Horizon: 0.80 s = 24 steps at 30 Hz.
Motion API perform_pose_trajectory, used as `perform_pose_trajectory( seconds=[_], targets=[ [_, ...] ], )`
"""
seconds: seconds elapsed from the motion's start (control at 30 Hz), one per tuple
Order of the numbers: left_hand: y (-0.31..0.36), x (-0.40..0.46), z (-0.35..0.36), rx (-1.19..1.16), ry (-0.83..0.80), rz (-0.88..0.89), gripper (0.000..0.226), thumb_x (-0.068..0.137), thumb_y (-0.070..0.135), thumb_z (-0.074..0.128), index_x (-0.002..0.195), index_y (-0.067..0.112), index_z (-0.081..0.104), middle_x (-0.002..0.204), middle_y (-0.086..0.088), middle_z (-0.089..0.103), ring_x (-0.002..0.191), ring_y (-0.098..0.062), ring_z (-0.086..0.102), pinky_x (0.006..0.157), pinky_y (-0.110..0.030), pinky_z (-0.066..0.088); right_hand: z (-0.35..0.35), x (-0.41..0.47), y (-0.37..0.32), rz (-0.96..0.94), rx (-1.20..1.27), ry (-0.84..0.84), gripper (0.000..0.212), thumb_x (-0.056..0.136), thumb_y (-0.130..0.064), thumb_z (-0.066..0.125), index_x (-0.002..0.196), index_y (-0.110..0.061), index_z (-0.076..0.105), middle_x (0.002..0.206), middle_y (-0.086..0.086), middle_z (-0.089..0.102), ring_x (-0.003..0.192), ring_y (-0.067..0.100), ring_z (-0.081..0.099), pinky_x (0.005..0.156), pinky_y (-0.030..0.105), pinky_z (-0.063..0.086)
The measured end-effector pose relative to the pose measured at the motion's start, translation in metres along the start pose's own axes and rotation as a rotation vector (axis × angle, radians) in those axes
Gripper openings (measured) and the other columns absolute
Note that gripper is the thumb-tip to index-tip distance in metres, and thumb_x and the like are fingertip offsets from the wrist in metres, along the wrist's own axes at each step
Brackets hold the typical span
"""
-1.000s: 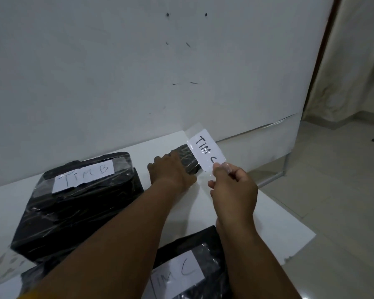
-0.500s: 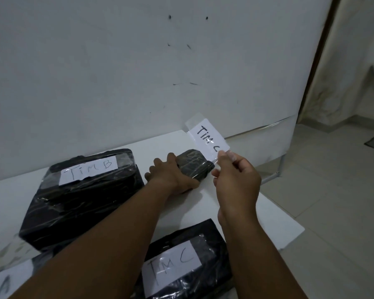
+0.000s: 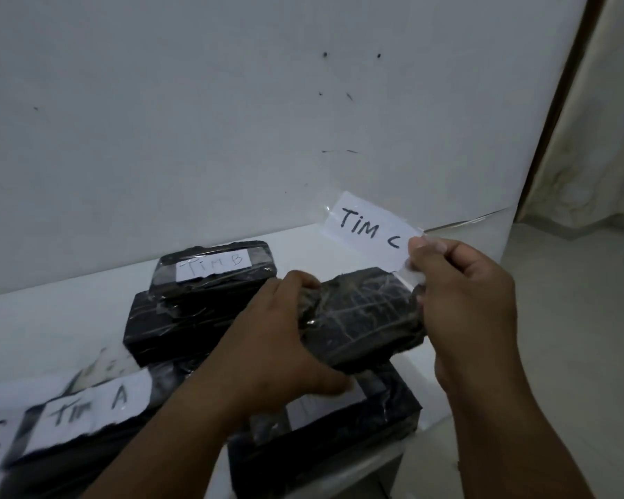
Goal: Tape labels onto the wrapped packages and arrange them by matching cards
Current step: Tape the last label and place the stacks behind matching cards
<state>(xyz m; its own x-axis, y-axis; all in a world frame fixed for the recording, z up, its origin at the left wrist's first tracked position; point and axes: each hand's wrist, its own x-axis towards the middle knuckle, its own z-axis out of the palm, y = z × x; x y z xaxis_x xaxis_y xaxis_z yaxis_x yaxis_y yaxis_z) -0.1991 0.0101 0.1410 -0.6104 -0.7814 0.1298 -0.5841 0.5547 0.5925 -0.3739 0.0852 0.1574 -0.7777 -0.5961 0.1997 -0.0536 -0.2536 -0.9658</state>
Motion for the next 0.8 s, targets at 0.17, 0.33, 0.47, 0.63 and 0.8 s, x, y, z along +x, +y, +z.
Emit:
perform_pose_trajectory(
  seconds=[0.17,0.33,0.47,0.63,0.8],
  targets=[
    [-0.026,-0.045,-0.005,0.016,-0.095,-0.091,0.119,0.037,0.058,0.097,0.133,0.059,0.025,0.133,0.030,0.039,0.118,-0.003,0.050,0.102,-0.029,0.049,0.003,-0.024,0.005,0.112,-0.002,-0.191,0.025,0.092,-0.024,0.072,0.068,-0.017,0.071,0.067,0.008,0.054,0.058,0.021,0.034,0.049,0.027,0.029],
    [-0.041,-0.060,-0.003,-0.066,-0.096,-0.119,0.128,0.036,0.056,0.099,0.138,0.057,0.022,0.144,0.029,0.038,0.127,-0.002,0.046,0.104,-0.025,0.044,0.016,-0.039,0.019,0.191,-0.091,-0.281,0.025,0.092,-0.026,0.070,0.069,-0.016,0.072,0.056,-0.004,0.056,0.050,0.013,0.041,0.051,0.025,0.032],
    [-0.046,-0.071,0.002,-0.160,-0.077,-0.131,0.143,0.031,0.066,0.097,0.147,0.056,0.013,0.150,0.033,0.031,0.136,0.003,0.038,0.113,-0.026,0.039,0.019,-0.044,0.025,0.233,-0.125,-0.312,0.020,0.095,-0.021,0.068,0.077,-0.014,0.072,0.055,-0.011,0.063,0.040,0.000,0.050,0.041,0.015,0.037],
    [-0.044,-0.073,0.004,-0.508,0.272,-0.156,0.072,0.059,0.089,0.067,0.120,0.053,0.053,0.123,0.025,0.064,0.110,0.007,0.062,0.087,-0.018,0.052,0.013,-0.044,0.029,0.250,-0.163,-0.360,0.026,0.096,-0.021,0.066,0.072,-0.013,0.071,0.057,-0.005,0.059,0.046,0.009,0.044,0.042,0.020,0.034],
    [-0.036,-0.068,-0.009,-0.529,0.528,-0.215,0.028,0.091,0.053,0.063,0.085,0.028,0.073,0.083,0.010,0.076,0.077,-0.006,0.071,0.069,-0.022,0.049,0.008,-0.040,0.029,0.218,-0.209,-0.400,0.027,0.094,-0.023,0.068,0.068,-0.018,0.074,0.062,-0.002,0.057,0.056,0.017,0.039,0.050,0.027,0.032]
  ],
)
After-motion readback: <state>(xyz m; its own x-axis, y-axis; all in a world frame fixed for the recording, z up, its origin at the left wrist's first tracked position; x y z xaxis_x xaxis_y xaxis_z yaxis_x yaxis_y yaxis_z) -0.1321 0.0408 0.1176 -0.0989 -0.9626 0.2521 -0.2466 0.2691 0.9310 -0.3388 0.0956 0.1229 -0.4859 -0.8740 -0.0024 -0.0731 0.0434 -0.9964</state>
